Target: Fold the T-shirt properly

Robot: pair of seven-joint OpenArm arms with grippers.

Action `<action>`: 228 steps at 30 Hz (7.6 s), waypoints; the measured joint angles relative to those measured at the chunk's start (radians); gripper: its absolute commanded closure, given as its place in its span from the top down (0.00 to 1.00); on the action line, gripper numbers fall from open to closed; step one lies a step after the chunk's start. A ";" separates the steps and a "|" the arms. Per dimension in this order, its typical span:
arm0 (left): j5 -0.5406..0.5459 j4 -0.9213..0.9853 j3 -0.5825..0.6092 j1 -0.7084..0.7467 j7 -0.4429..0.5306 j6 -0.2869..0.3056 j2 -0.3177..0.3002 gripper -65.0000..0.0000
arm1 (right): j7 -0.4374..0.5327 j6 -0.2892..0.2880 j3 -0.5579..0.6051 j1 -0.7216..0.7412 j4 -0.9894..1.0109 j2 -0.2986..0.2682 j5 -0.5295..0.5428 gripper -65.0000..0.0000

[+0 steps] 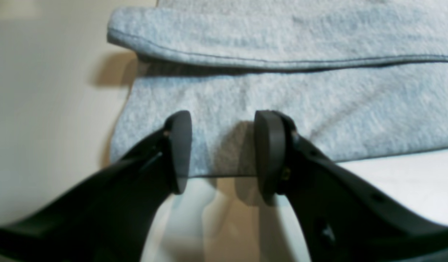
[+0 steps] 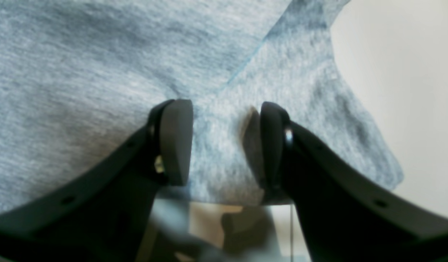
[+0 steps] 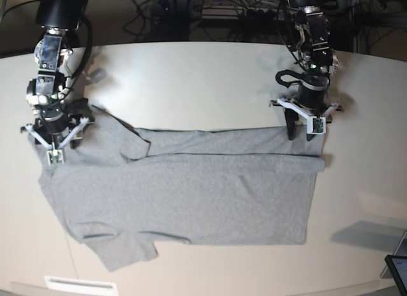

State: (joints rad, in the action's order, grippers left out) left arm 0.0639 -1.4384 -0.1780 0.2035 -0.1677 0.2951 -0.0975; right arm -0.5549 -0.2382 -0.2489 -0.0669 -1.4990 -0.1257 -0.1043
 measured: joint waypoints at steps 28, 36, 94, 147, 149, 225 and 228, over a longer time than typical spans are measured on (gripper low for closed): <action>-0.037 -0.261 -0.008 0.054 -0.105 0.018 0.007 0.42 | -0.020 0.000 0.000 -0.075 -0.081 0.003 -0.007 0.44; -0.047 -0.112 -0.064 -0.087 -0.183 0.011 0.021 0.42 | -0.018 0.000 0.000 -0.077 -0.081 0.005 -0.007 0.44; -0.039 -0.369 -0.166 0.353 -0.188 0.019 0.013 0.42 | -0.110 -0.004 -0.072 -0.368 -0.362 0.032 -0.011 0.44; -0.045 -0.526 -0.155 0.320 -0.243 0.019 0.041 0.42 | -0.748 -0.274 -0.555 -0.398 -0.466 0.181 0.869 0.45; -0.043 -0.526 -0.155 0.320 -0.243 0.019 0.042 0.42 | -0.745 -0.275 -0.555 -0.393 -0.443 0.181 0.875 0.45; -0.043 -0.460 -0.167 0.320 -0.236 0.019 0.039 0.42 | -0.779 -0.354 -0.326 -0.280 -0.399 0.161 0.867 0.09; -0.042 -0.460 -0.166 0.320 -0.236 0.019 0.040 0.42 | -0.786 -0.354 -0.365 -0.342 -0.469 0.166 0.884 0.34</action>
State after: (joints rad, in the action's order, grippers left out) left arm 0.0219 -1.8988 -0.3443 0.5240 -0.4038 0.3145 -0.0578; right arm -1.3411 -0.5922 -0.6136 -0.4091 -1.9682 0.0399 0.7799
